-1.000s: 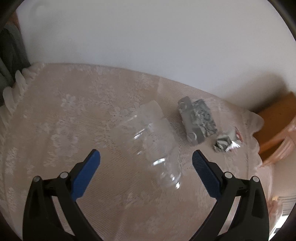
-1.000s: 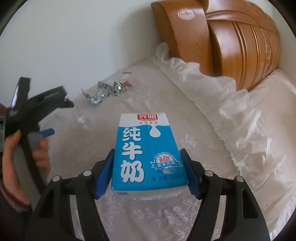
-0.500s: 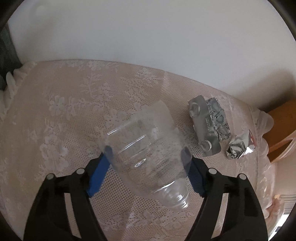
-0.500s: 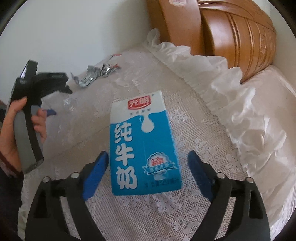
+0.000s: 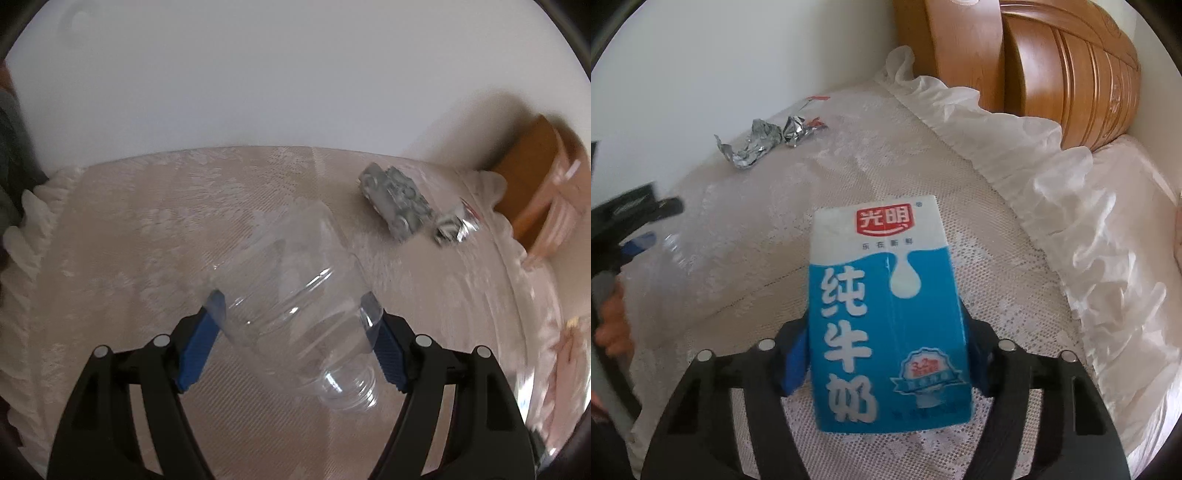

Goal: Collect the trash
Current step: 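Carry bottle and carton to the wastebasket and open both tools to drop them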

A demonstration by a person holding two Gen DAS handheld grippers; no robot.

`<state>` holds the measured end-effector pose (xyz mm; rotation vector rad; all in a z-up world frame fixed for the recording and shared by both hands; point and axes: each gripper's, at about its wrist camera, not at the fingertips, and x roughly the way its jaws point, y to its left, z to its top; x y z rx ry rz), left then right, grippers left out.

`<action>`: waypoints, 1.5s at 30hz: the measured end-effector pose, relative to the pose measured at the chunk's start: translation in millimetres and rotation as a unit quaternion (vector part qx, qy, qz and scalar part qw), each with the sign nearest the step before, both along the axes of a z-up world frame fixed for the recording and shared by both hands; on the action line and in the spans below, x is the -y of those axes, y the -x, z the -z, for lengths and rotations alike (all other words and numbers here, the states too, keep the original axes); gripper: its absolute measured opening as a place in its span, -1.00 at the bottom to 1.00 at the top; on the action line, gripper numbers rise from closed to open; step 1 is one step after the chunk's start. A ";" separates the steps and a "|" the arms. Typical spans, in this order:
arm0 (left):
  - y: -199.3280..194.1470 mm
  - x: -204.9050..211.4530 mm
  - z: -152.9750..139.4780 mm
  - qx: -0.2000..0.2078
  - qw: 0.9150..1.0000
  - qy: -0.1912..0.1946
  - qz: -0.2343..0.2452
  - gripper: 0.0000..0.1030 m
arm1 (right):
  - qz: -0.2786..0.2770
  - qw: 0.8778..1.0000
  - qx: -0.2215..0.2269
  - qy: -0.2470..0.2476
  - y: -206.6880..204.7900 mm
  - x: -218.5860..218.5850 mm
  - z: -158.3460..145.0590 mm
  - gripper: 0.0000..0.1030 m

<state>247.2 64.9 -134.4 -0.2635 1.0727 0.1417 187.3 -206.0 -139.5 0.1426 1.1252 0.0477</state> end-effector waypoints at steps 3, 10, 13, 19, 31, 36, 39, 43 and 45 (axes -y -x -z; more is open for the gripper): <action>27.9 0.7 -13.4 0.013 1.000 -0.007 0.026 0.40 | 0.003 1.000 -0.004 -0.020 5.7 1.4 -0.2 0.29; 85.1 10.0 -43.6 0.020 0.996 -0.009 0.084 0.41 | 0.005 0.998 0.004 -0.058 43.8 0.3 -12.7 0.29; 108.5 23.4 -53.4 0.020 0.994 -0.005 0.111 0.41 | 0.008 0.997 0.018 -0.070 78.0 2.2 -25.2 0.29; 150.3 61.6 -70.1 0.027 0.985 -0.001 0.169 0.41 | 0.018 0.997 0.043 -0.063 140.7 13.2 -47.0 0.29; 223.5 169.7 -86.4 0.038 0.949 0.014 0.312 0.41 | 0.114 0.991 0.065 -0.033 264.0 94.5 -64.2 0.29; 262.1 220.9 -89.6 0.042 0.919 0.023 0.391 0.41 | 0.200 0.978 0.058 0.004 322.3 147.8 -49.8 0.30; 281.2 244.7 -90.9 0.047 0.900 0.018 0.432 0.41 | 0.249 0.968 0.030 0.005 342.7 178.7 -19.1 0.30; 298.1 266.7 -92.6 0.051 0.883 0.009 0.467 0.41 | 0.289 0.957 -0.010 -0.005 354.9 200.5 21.2 0.69; 306.2 276.2 -93.1 0.051 0.876 0.005 0.480 0.41 | 0.309 0.951 -0.022 -0.005 361.4 207.5 34.3 0.81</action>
